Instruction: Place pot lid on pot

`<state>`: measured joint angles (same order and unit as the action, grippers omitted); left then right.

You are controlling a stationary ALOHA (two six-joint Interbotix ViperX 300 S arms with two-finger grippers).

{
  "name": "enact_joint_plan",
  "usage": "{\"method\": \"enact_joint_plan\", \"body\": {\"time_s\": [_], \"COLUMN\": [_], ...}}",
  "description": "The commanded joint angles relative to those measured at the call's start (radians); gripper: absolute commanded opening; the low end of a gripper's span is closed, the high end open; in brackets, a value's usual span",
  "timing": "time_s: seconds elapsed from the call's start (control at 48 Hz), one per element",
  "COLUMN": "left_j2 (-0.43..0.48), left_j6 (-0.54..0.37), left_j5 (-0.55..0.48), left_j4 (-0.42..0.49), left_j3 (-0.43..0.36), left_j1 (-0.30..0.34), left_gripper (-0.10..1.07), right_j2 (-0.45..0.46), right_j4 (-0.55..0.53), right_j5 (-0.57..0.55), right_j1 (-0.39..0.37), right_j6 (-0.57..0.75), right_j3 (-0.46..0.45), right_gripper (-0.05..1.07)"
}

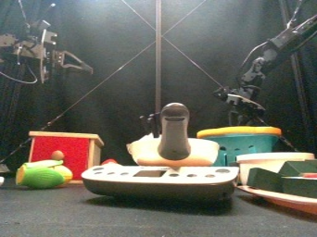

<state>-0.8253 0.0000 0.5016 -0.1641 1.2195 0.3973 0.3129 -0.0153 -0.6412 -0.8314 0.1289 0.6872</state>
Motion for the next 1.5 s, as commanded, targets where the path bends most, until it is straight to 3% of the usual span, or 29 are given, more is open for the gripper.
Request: {"method": "enact_joint_plan", "body": {"time_s": [0.0,0.146,0.375,0.542,0.729,0.854,1.125,1.333,1.479], "left_j2": [0.002,0.000,0.002,0.000,0.002,0.002,0.002,0.002,0.002], "left_j6": [0.000,-0.003,0.000,0.002,-0.002,0.000,-0.002,-0.002,-0.002], "left_j5": [0.003,0.003,0.003,0.005,0.015,0.015,0.011,0.011,0.011], "left_j4": [-0.002,-0.002,0.000,0.000,-0.002,-0.002,-0.002,0.000,0.000], "left_j3": [-0.018,-0.020,-0.023,-0.025,-0.041,-0.034,-0.012,-0.006,-0.008], "left_j1": [-0.002,-0.005,-0.006,-0.006,-0.011,-0.026,-0.028,-0.058,-0.091], "left_gripper": [0.09,0.09,0.09,0.09,0.09,0.09,0.09,0.09,0.09], "right_j2": [0.044,0.109,0.299,0.457,0.560,0.563,0.451,0.422,0.426], "right_j4": [0.003,0.014,0.014,0.026,0.058,0.066,0.087,0.087,0.074], "right_j5": [0.031,0.025,0.049,0.169,0.272,0.273,0.229,0.089,0.066], "right_j1": [0.000,0.026,0.114,0.206,0.336,0.423,0.603,0.703,0.741], "right_j6": [0.000,-0.002,0.000,0.002,0.002,0.002,0.003,0.011,0.083], "right_j3": [-0.003,0.005,0.054,0.149,0.218,0.239,0.281,0.282,0.305], "right_gripper": [0.59,0.59,0.59,0.59,0.59,0.59,0.59,0.59,0.59]}}
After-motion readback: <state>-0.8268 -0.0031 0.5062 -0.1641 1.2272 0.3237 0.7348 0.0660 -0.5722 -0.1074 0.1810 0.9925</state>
